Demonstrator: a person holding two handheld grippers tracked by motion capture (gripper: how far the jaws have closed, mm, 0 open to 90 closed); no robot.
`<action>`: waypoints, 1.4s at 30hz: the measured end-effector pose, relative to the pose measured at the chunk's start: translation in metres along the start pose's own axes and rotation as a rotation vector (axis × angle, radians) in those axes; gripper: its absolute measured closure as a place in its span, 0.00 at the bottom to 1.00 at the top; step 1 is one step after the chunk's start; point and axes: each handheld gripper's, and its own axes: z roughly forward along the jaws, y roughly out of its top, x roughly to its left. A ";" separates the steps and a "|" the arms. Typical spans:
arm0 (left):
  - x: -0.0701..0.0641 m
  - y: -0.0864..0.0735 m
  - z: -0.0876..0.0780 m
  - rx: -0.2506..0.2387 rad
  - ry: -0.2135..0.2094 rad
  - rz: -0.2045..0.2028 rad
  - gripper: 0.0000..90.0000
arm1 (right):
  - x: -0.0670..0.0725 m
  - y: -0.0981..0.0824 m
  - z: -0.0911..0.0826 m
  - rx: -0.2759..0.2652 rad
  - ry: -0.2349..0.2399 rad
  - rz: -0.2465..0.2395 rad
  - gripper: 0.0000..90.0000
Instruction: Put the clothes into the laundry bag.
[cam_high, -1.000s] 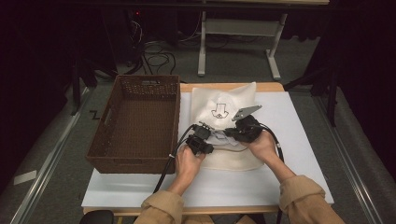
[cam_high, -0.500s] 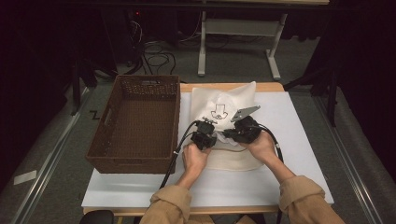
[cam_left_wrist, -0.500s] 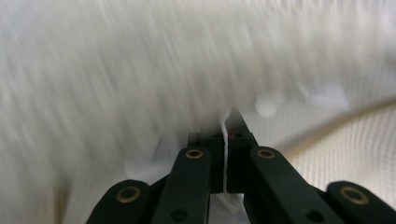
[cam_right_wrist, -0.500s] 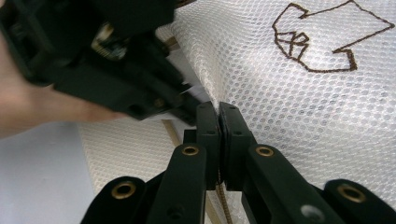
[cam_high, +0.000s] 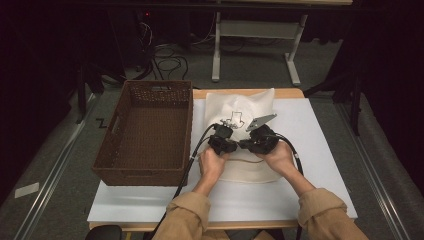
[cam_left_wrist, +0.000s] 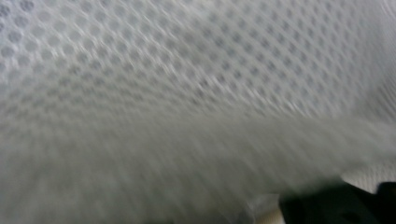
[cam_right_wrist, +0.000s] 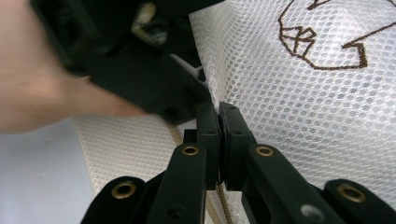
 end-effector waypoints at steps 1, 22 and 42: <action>-0.001 -0.002 -0.004 0.006 0.000 0.006 0.67 | 0.000 0.000 0.000 -0.004 -0.003 -0.001 0.99; 0.000 -0.023 -0.007 0.106 0.014 -0.014 0.84 | -0.001 -0.001 -0.005 -0.019 -0.008 0.007 0.98; -0.001 0.011 0.016 -0.127 0.088 -0.013 0.98 | -0.001 -0.001 -0.006 -0.015 0.019 0.038 0.99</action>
